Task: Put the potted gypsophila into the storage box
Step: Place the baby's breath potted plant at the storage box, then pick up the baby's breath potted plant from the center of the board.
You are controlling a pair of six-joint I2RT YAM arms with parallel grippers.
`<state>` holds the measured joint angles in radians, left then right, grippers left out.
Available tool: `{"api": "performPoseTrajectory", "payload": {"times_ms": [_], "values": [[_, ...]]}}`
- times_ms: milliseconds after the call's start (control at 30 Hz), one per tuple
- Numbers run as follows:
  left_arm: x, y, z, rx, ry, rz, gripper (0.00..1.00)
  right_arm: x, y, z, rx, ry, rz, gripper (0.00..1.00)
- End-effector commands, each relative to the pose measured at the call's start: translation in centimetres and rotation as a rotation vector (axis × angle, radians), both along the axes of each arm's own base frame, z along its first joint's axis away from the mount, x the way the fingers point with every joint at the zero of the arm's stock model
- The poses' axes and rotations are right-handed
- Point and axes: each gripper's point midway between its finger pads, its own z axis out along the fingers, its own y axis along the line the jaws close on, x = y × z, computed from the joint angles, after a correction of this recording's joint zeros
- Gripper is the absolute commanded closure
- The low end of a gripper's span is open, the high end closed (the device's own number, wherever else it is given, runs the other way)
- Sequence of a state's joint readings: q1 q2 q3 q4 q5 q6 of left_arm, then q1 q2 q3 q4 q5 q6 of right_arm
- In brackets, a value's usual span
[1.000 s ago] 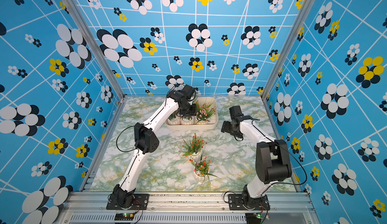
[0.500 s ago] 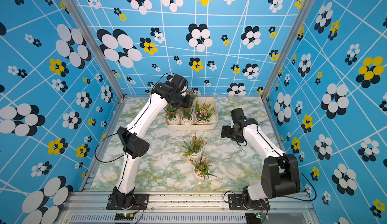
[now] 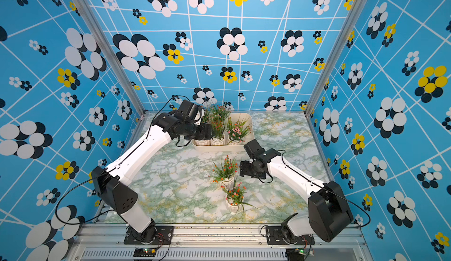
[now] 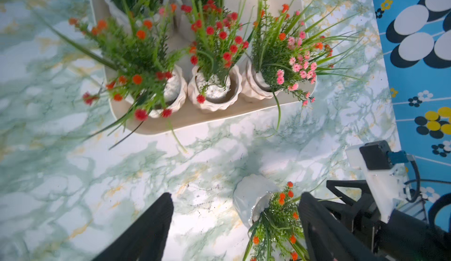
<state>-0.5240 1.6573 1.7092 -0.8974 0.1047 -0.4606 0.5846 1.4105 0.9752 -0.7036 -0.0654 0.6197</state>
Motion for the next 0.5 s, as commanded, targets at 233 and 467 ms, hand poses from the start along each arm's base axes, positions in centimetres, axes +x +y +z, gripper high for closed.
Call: {"api": "performPoseTrajectory", "payload": {"times_ms": [233, 467], "values": [[-2.4, 6.8, -1.0, -0.056, -0.01, 0.143, 0.04, 0.8, 3.2, -0.3, -0.015, -0.047, -0.012, 0.22], [-3.0, 8.5, -2.2, -0.064, 0.016, 0.18, 0.03, 1.2, 4.0, -1.4, -0.013, -0.035, -0.01, 0.26]]}}
